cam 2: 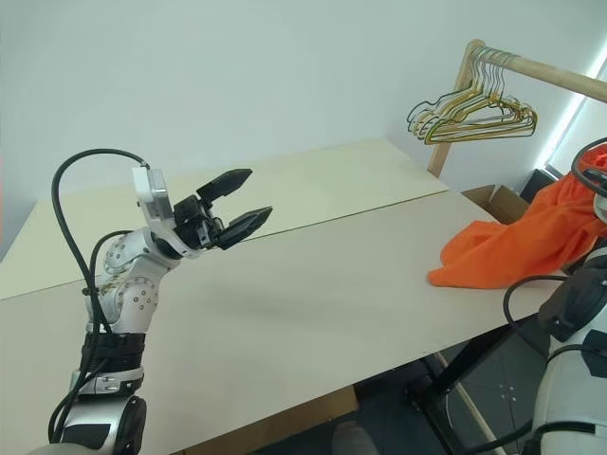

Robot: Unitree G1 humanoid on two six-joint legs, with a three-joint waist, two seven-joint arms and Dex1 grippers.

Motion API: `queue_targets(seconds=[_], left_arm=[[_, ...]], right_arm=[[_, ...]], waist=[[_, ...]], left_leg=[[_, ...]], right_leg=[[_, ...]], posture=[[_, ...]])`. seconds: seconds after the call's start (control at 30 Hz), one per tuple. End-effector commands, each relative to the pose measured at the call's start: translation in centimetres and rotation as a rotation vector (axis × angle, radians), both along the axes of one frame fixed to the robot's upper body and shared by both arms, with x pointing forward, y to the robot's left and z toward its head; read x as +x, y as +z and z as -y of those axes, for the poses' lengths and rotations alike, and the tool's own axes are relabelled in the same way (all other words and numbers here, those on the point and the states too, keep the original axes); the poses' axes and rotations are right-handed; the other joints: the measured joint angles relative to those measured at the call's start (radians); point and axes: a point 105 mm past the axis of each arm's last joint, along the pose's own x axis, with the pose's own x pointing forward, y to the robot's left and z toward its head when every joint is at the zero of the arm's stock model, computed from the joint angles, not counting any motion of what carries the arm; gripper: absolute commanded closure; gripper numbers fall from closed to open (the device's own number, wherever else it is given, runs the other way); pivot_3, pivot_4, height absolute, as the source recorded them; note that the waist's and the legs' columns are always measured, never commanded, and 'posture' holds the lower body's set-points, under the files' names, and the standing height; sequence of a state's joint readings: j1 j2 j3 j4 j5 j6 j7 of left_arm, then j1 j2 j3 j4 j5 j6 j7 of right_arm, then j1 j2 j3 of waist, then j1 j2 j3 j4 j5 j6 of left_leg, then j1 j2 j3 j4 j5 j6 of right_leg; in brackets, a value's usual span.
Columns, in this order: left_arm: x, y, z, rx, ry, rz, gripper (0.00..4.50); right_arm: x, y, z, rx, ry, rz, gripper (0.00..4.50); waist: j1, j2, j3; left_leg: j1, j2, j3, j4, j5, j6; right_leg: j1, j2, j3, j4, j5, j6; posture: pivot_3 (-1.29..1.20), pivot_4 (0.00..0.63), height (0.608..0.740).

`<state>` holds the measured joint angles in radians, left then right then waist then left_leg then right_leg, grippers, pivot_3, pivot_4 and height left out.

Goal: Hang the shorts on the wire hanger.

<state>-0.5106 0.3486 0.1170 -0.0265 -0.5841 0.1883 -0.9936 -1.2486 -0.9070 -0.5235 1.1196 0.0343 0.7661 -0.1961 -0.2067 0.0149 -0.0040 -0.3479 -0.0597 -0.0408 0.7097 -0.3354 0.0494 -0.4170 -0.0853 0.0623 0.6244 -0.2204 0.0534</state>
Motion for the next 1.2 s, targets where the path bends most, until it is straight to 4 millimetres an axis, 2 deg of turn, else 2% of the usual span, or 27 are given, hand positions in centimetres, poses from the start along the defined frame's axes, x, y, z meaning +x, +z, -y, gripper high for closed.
queue_targets(seconds=[0.03,0.27,0.43,0.87,0.93,1.2], left_arm=[[-0.4,1.1,0.0,0.008,0.003,0.058,0.02],[-0.5,0.9,0.0,0.018,0.001,0.055,0.02],[-0.6,0.8,0.0,0.009,-0.002,0.054,0.02],[-2.2,1.8,-0.1,-0.054,-0.092,0.08,0.02],[-2.2,1.7,-0.1,-0.05,-0.095,0.082,0.0],[-2.3,1.8,-0.1,-0.057,-0.097,0.089,0.0]], right_arm=[[-0.1,1.4,0.4,0.03,-0.032,0.092,4.5],[0.3,0.5,-0.6,0.138,-0.015,0.087,4.5],[0.3,0.7,-0.8,0.119,-0.013,0.055,4.5],[0.2,-0.1,-0.9,0.101,-0.041,0.009,4.5],[0.2,-0.2,-0.9,0.103,-0.043,0.003,3.86],[0.0,-0.2,-0.5,0.039,-0.06,-0.029,1.42]], waist=[[0.0,0.0,0.0],[0.0,0.0,0.0],[0.001,0.0,0.0],[0.005,0.0,0.001],[0.006,0.0,0.002],[0.007,0.0,0.002]], left_leg=[[0.0,0.0,0.0,0.0,0.0,0.0],[0.001,0.0,0.005,0.0,-0.001,0.002],[0.003,0.001,0.009,0.0,-0.002,0.004],[0.009,0.002,0.014,0.0,-0.004,0.007],[0.012,0.003,0.014,-0.002,-0.005,0.008],[0.013,0.002,0.014,-0.001,-0.006,0.009]], right_leg=[[0.0,0.0,0.001,0.0,0.0,0.0],[0.0,0.0,0.004,0.0,0.001,0.002],[0.001,0.001,0.005,-0.001,0.001,0.003],[0.007,0.002,0.006,-0.006,0.003,0.007],[0.014,0.003,0.006,-0.011,0.003,0.007],[0.014,0.003,0.007,-0.013,0.005,0.01]], posture=[[-0.21,0.0,0.74],[-0.2,0.0,0.74],[-0.21,0.0,0.74],[-0.19,0.0,0.74],[-0.19,0.0,0.74],[-0.19,0.0,0.74]])
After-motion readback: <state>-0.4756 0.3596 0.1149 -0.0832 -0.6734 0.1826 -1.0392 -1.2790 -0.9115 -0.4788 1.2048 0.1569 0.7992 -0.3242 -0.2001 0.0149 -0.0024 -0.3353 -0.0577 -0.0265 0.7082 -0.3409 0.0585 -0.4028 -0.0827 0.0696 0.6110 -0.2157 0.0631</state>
